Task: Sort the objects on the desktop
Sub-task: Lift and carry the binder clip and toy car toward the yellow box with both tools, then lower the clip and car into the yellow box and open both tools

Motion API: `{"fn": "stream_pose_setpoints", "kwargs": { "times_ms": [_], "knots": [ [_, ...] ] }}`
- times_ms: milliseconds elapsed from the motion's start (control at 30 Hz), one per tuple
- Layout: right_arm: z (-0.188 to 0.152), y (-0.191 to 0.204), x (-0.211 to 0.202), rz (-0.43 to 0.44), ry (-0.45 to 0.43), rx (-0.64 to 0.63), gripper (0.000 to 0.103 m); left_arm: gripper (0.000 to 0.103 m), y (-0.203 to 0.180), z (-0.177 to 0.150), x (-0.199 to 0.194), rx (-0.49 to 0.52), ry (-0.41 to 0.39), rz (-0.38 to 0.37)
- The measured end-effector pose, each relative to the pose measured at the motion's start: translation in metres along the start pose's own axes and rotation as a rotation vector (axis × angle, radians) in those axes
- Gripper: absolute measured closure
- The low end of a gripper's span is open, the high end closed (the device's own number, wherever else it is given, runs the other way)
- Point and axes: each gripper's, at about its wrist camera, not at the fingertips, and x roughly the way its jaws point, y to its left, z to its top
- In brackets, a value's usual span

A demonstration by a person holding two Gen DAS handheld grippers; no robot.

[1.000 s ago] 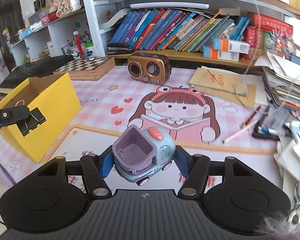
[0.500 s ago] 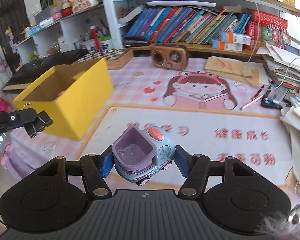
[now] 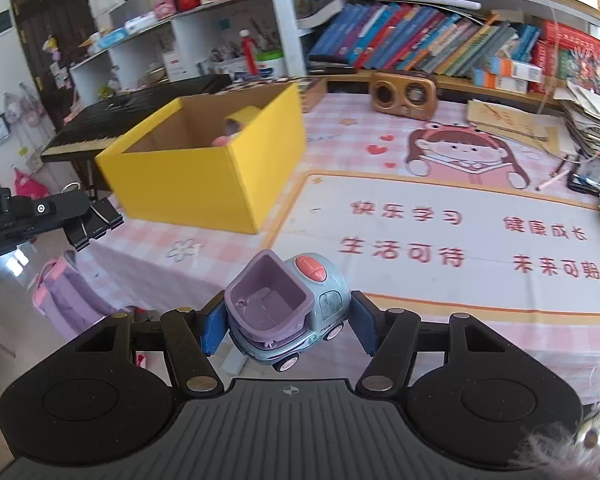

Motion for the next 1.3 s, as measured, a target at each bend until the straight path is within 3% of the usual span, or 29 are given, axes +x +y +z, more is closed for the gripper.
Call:
{"fn": "stream_pose_setpoints", "kwargs": {
  "times_ms": [367, 733, 1300],
  "knots": [
    [-0.002, 0.040, 0.002, 0.051, 0.006, -0.077, 0.043, 0.097, 0.031, -0.001, -0.030, -0.051, -0.051, 0.045],
    [0.008, 0.058, 0.008, 0.074, 0.001, -0.129, 0.043, 0.097, 0.045, 0.009, -0.036, -0.076, -0.091, 0.055],
    [0.092, 0.048, 0.048, 0.146, -0.086, -0.184, 0.043, 0.097, 0.039, 0.058, 0.023, -0.064, -0.144, 0.079]
  ]
}}
